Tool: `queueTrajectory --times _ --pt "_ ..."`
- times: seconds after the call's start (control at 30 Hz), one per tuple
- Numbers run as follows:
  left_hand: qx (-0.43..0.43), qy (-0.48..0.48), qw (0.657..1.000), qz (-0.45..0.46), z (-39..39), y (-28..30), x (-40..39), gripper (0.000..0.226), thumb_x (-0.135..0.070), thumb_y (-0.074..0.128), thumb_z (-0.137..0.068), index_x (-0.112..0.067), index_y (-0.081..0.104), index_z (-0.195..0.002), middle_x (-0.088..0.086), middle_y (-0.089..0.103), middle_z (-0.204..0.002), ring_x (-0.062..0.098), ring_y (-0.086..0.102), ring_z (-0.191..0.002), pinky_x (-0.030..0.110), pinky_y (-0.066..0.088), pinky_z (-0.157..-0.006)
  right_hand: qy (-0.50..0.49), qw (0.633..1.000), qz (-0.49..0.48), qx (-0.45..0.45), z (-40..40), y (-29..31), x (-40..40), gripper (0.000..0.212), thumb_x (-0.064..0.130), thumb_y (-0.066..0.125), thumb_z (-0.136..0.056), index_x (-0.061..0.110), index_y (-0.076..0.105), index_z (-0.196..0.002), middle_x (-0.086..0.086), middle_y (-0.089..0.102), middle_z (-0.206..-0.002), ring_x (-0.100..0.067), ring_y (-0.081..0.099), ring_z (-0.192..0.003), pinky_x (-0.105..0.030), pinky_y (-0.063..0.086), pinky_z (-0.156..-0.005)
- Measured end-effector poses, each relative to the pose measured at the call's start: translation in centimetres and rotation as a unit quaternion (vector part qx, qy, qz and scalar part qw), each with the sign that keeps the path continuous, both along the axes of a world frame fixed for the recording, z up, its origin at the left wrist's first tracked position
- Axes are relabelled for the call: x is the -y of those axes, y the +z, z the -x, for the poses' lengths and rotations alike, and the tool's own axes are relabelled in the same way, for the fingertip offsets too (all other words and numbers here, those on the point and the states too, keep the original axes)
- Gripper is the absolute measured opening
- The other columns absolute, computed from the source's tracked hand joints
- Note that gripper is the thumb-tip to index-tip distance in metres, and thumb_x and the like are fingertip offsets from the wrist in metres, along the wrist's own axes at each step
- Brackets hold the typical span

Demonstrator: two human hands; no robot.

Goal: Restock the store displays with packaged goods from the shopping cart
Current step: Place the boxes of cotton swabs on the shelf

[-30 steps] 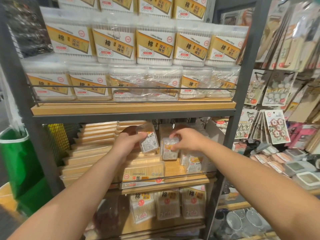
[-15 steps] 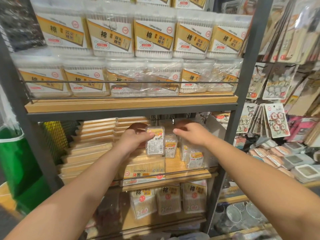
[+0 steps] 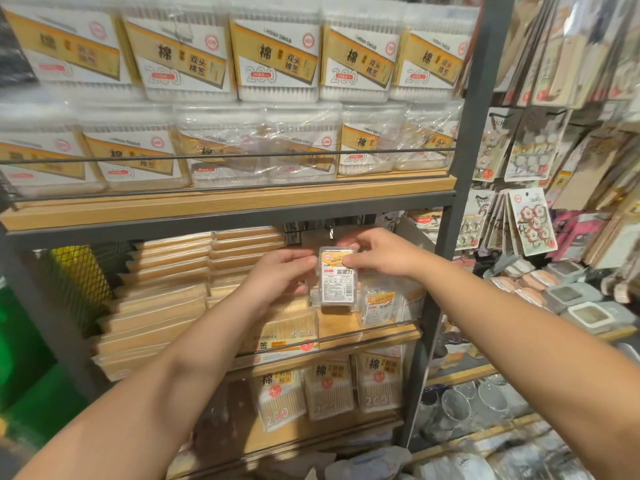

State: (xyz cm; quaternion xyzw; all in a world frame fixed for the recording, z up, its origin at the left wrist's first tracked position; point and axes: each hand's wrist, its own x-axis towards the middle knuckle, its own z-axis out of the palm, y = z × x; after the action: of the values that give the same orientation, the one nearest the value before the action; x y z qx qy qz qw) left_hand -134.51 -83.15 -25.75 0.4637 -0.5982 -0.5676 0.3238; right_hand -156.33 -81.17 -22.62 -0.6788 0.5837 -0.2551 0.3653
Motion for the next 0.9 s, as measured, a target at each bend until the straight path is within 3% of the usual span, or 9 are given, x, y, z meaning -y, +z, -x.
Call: queueTrajectory --times 0.07,0.17,0.3,0.43,0.57,0.73,0.9 --pt "0.023 0.003 1.0 0.015 -0.5 -0.4 -0.1 0.032 -0.025 0.067 -0.092 -0.02 0.064 -0.124 -0.003 0.073 -0.105 0.016 0.069 -0.1 0.035 0.056 -0.089 0.0 1.0 0.002 -0.013 0.4 -0.3 -0.1 0.034 0.012 0.07 -0.089 0.016 0.06 -0.122 0.01 0.067 -0.098 0.005 0.064 -0.076 -0.012 0.049 -0.069" --pt "0.03 -0.003 1.0 0.008 -1.2 -0.8 -0.5 0.029 -0.024 0.065 -0.093 -0.02 0.064 -0.122 -0.001 0.073 -0.101 0.017 0.065 -0.092 0.031 0.054 -0.083 0.026 0.993 0.023 -0.113 0.1 -0.8 0.0 0.033 0.016 0.075 -0.083 0.026 0.059 -0.111 0.014 0.059 -0.097 0.005 0.054 -0.073 -0.016 0.04 -0.068" --pt "0.046 -0.011 0.999 0.008 -1.1 -0.7 -0.7 0.02 -0.023 0.064 -0.094 -0.021 0.066 -0.113 0.007 0.072 -0.108 0.018 0.063 -0.092 0.03 0.053 -0.082 0.056 0.964 0.072 -0.248 -1.6 -1.6 -0.1 0.037 0.024 0.077 -0.081 0.023 0.059 -0.113 0.018 0.046 -0.089 0.002 0.045 -0.074 -0.017 0.033 -0.061" --pt "0.058 -0.029 0.998 0.015 -0.7 -0.2 -0.9 0.016 -0.023 0.062 -0.096 -0.021 0.066 -0.111 0.01 0.07 -0.107 0.02 0.061 -0.092 0.028 0.05 -0.077 0.058 0.942 0.11 -0.311 -2.5 -2.4 -0.1 0.041 0.033 0.077 -0.079 0.021 0.062 -0.116 0.009 0.051 -0.099 -0.012 0.051 -0.092 -0.03 0.044 -0.078" --pt "0.054 -0.032 0.998 0.013 -0.8 0.0 -1.3 0.011 -0.024 0.062 -0.096 -0.024 0.066 -0.106 0.011 0.07 -0.105 0.022 0.059 -0.088 0.034 0.047 -0.076 0.045 0.933 0.133 -0.332 -2.7 -2.6 -0.2 0.044 0.038 0.076 -0.081 0.022 0.061 -0.12 0.012 0.048 -0.101 -0.012 0.048 -0.099 -0.031 0.043 -0.083" --pt "0.055 -0.032 0.998 0.031 -1.4 0.5 -2.6 0.017 -0.024 0.062 -0.095 -0.021 0.066 -0.112 0.004 0.071 -0.107 0.018 0.066 -0.094 0.033 0.054 -0.083 0.008 0.956 0.125 -0.265 -1.8 -2.2 -1.5 0.048 0.042 0.078 -0.079 0.023 0.063 -0.12 0.01 0.053 -0.111 -0.013 0.051 -0.109 -0.032 0.044 -0.093" --pt "0.07 -0.033 0.995 0.066 0.7 1.3 -5.1 0.016 -0.02 0.061 -0.096 -0.018 0.065 -0.111 0.002 0.068 -0.102 0.014 0.062 -0.088 0.034 0.049 -0.082 -0.075 0.986 0.128 -0.082 0.9 -1.1 -6.0 0.029 0.027 0.08 -0.08 0.023 0.065 -0.105 0.009 0.058 -0.098 -0.006 0.054 -0.089 -0.012 0.041 -0.076"
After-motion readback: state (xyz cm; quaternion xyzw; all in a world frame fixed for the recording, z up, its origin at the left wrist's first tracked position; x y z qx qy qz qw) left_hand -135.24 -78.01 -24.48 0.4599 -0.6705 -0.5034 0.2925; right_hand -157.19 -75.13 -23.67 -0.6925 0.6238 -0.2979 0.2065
